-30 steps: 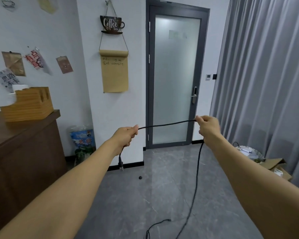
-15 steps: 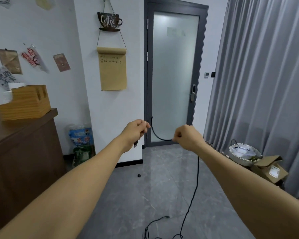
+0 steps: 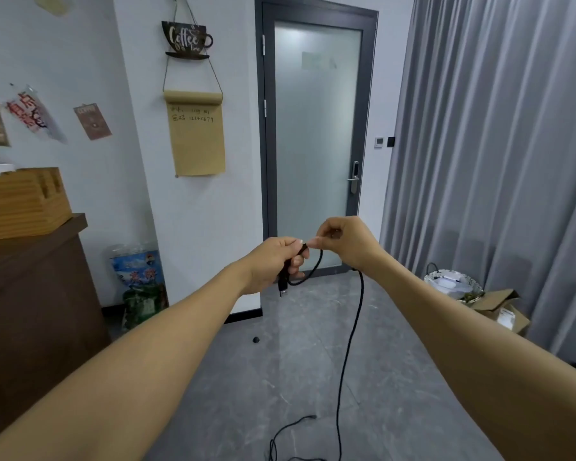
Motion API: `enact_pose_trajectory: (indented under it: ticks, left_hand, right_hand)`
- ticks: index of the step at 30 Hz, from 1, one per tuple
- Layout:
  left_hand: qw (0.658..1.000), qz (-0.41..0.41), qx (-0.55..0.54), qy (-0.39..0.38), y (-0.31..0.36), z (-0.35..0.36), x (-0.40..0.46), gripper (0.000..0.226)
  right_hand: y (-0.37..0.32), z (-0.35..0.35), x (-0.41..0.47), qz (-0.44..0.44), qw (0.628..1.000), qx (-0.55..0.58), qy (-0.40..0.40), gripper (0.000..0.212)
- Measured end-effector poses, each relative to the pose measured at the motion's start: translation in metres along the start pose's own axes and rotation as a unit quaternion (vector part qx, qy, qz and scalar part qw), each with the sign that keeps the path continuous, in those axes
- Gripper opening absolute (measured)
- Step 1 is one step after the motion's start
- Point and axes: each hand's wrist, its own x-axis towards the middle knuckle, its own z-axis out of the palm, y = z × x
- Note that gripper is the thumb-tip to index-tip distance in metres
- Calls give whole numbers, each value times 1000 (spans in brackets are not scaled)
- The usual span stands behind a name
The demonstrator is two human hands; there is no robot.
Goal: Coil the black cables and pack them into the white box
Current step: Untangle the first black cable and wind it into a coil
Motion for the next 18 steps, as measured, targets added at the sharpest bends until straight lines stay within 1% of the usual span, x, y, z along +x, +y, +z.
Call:
enact_pose_trajectory:
  ticks: [1, 3, 5, 9, 13, 18]
  left_hand:
    - [1000, -12, -24, -4, 0, 2, 1, 35]
    - [998, -23, -57, -10, 1, 5, 2, 35]
    - [996, -29, -82, -14, 1, 7, 2, 36]
    - [994, -31, -107, -12, 4, 8, 1, 37]
    - [995, -37, -93, -26, 8, 6, 0, 34]
    - [995, -51, -76, -40, 6, 3, -4, 36]
  right_hand:
    - [3, 0, 0, 8, 1000, -2, 1, 19]
    - [7, 0, -2, 15, 1000, 2, -23, 20]
    - [9, 1, -4, 14, 999, 24, -46, 27]
    - [5, 4, -6, 30, 997, 69, -27, 34]
    - [4, 8, -8, 48, 989, 139, -16, 35]
    - [3, 12, -8, 58, 989, 137, -21, 37]
